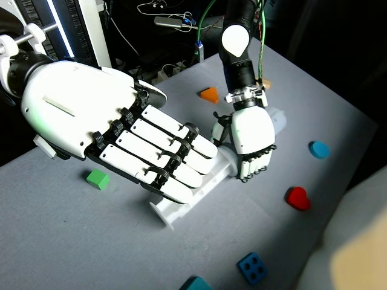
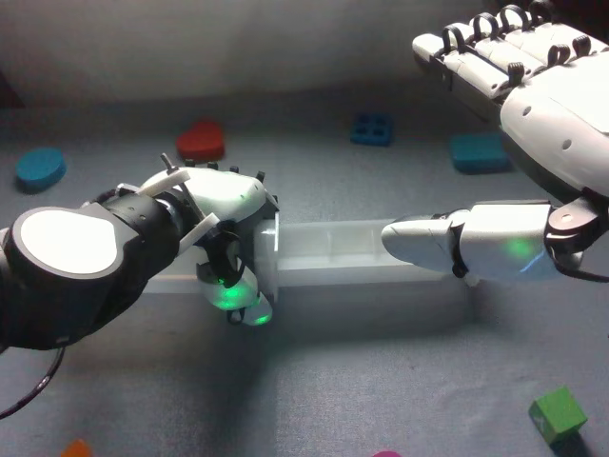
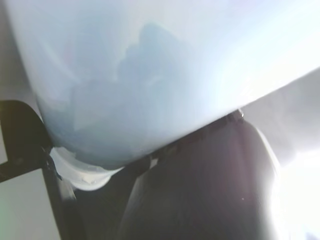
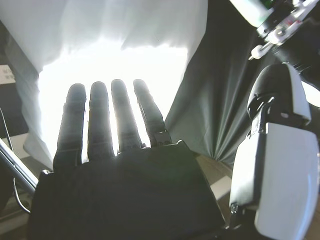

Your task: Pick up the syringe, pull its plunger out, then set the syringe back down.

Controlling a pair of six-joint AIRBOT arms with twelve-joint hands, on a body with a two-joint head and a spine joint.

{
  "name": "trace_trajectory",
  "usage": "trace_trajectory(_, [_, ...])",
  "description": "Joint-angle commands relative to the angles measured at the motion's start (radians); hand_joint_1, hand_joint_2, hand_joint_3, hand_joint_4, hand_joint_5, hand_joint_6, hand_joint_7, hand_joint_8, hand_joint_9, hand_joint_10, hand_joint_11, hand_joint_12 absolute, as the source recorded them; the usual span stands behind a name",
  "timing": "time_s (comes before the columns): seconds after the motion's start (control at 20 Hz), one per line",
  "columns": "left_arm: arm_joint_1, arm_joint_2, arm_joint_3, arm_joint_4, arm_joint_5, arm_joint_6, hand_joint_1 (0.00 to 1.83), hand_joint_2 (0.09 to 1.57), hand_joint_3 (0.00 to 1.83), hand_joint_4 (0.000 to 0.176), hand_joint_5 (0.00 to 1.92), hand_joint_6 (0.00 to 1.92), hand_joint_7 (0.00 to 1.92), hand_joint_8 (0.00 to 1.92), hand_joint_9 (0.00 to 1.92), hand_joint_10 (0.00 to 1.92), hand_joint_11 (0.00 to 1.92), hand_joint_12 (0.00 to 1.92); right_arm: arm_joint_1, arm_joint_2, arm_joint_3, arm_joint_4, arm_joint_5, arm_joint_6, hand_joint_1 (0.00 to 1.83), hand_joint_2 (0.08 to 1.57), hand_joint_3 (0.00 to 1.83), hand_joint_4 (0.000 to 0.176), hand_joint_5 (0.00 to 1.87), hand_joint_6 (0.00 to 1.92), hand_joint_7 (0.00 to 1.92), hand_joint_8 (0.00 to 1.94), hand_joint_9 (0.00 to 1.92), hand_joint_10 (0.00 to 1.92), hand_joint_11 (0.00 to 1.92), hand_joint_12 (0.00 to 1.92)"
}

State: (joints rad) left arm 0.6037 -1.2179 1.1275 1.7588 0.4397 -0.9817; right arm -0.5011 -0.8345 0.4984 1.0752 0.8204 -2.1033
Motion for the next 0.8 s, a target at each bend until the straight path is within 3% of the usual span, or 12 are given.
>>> trace_trajectory(0.0, [-0.005,-0.003,-0.001,0.047,0.047,0.001,1.36,1.17,0.00,0.000,0.86,1.04,0.88,1.25,0.73,1.44,0.60,1.38,0.013,-0.002,0.000,-0.070,0.077,0.005,0.24,0.88,0.00,0.000,0.00,0.00,0.00,0.00,0.00,0.00,0.02,0.02])
trace_trajectory(0.75, [-0.026,-0.015,0.023,0.102,0.029,-0.003,1.36,1.18,0.00,0.000,0.84,1.06,0.88,1.25,0.71,1.46,0.56,1.37,0.014,-0.009,0.011,-0.070,0.106,0.015,0.28,0.87,0.00,0.000,0.00,0.00,0.00,0.00,0.00,0.00,0.02,0.04])
